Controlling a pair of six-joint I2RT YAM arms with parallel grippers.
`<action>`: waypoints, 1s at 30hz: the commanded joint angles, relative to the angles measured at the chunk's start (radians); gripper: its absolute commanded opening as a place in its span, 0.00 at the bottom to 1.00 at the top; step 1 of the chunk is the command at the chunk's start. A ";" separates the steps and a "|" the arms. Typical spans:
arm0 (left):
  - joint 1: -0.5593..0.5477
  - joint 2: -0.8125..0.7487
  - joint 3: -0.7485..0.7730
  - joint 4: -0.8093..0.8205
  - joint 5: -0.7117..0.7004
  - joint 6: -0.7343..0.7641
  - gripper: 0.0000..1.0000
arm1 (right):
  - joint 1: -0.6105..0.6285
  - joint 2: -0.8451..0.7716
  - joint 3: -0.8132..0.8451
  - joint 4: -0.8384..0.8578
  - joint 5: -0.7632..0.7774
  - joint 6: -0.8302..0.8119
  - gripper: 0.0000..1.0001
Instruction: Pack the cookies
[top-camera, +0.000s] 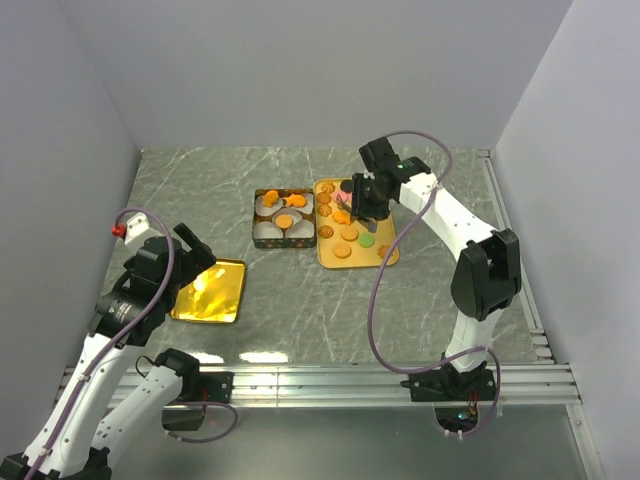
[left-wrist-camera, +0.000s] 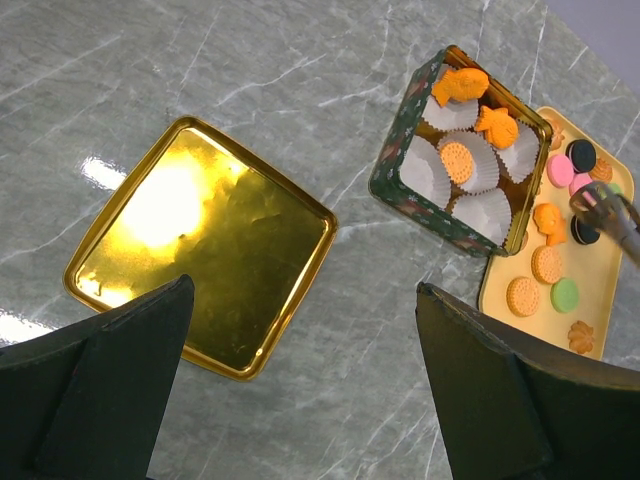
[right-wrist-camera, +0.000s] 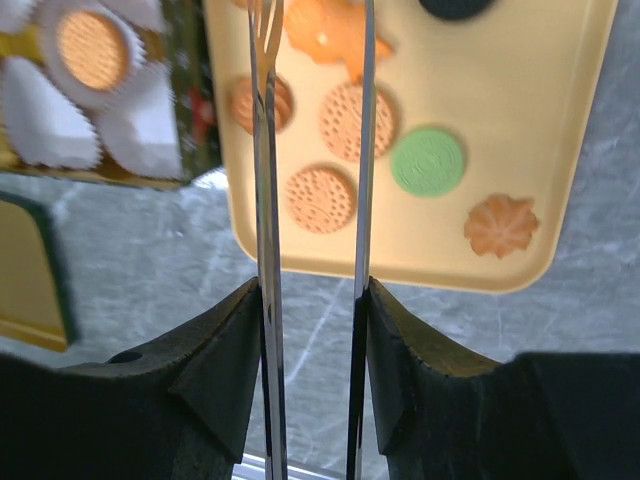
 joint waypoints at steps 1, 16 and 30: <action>0.004 0.003 0.003 0.028 0.007 0.008 0.99 | 0.006 -0.060 -0.028 0.010 0.029 -0.014 0.50; 0.011 0.018 0.001 0.031 0.013 0.011 0.99 | 0.006 -0.055 -0.065 0.013 0.012 -0.026 0.57; 0.030 0.017 0.003 0.032 0.013 0.011 0.99 | 0.010 -0.051 -0.076 0.014 -0.039 -0.049 0.59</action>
